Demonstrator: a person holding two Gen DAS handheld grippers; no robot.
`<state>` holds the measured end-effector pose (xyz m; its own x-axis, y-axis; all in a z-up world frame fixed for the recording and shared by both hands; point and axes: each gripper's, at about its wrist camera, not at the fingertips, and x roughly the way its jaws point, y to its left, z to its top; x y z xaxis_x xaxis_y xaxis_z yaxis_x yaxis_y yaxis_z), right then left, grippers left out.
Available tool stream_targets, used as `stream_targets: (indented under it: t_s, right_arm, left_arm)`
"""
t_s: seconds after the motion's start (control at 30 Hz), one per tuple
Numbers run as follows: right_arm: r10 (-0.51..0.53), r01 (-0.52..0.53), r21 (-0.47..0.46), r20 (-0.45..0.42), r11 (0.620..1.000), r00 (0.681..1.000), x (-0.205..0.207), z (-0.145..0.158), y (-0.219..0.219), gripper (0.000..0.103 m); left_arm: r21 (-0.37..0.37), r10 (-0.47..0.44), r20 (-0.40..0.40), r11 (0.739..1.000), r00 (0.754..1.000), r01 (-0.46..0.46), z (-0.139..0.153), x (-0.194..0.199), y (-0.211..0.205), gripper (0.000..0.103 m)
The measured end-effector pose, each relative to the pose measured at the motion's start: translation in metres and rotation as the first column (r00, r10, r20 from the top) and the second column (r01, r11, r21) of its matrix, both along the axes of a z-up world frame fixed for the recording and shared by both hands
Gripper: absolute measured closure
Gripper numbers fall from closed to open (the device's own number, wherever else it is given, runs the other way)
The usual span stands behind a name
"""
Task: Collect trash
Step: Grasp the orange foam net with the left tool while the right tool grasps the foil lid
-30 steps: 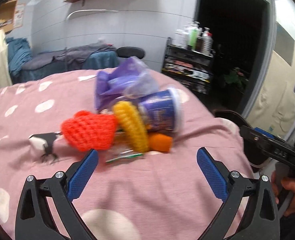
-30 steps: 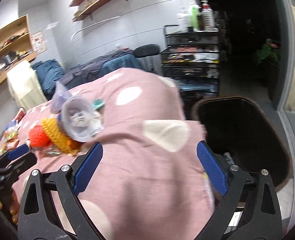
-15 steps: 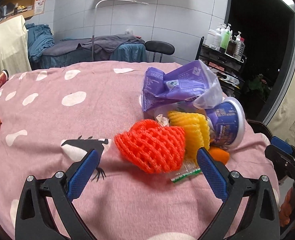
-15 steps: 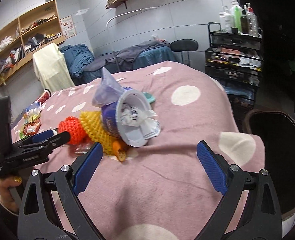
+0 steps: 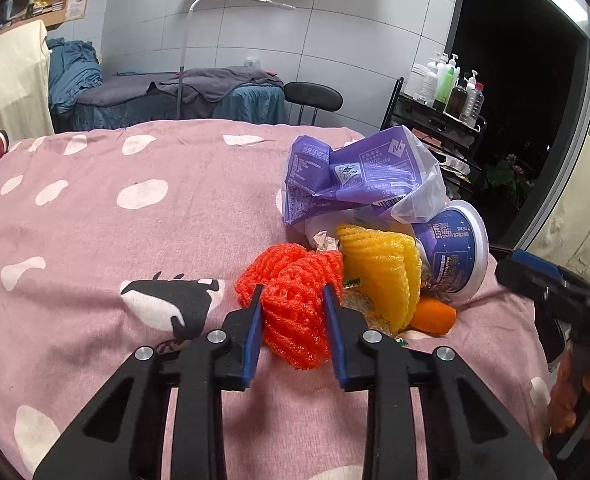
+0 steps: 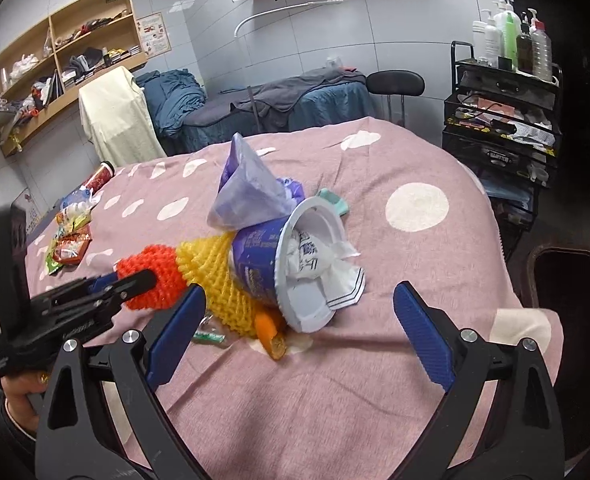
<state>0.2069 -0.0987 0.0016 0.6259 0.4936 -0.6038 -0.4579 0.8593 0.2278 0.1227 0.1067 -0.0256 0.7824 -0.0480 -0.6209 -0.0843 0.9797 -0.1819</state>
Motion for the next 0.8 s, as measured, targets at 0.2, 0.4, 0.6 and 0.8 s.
stream_targets:
  t_s: [0.2,0.4,0.6,0.8]
  right_arm:
    - [-0.078,0.079,0.017,-0.049,0.997,0.996,0.026,-0.001,-0.027,0.022]
    - [0.015,-0.028,-0.074,-0.174,0.997,0.985,0.060,-0.032,-0.012,0.034]
    - [0.139,-0.171,-0.132,-0.221,0.976,0.965,0.079,-0.046,0.018,0.036]
    - [0.157,-0.190,-0.135,-0.224,0.972,0.962,0.078,-0.050,0.024,0.079]
  left_arm:
    - [-0.033,0.013,0.008,0.999,1.000,-0.013,0.000,-0.012,0.005,0.079]
    - [-0.032,0.002,0.012,0.999,1.000,-0.001,0.001,-0.017,0.000,0.079]
    - [-0.035,0.001,0.001,0.999,1.000,-0.001,-0.002,-0.020,-0.001,0.079]
    - [-0.037,0.004,-0.005,0.999,1.000,-0.004,-0.004,-0.021,-0.002,0.079]
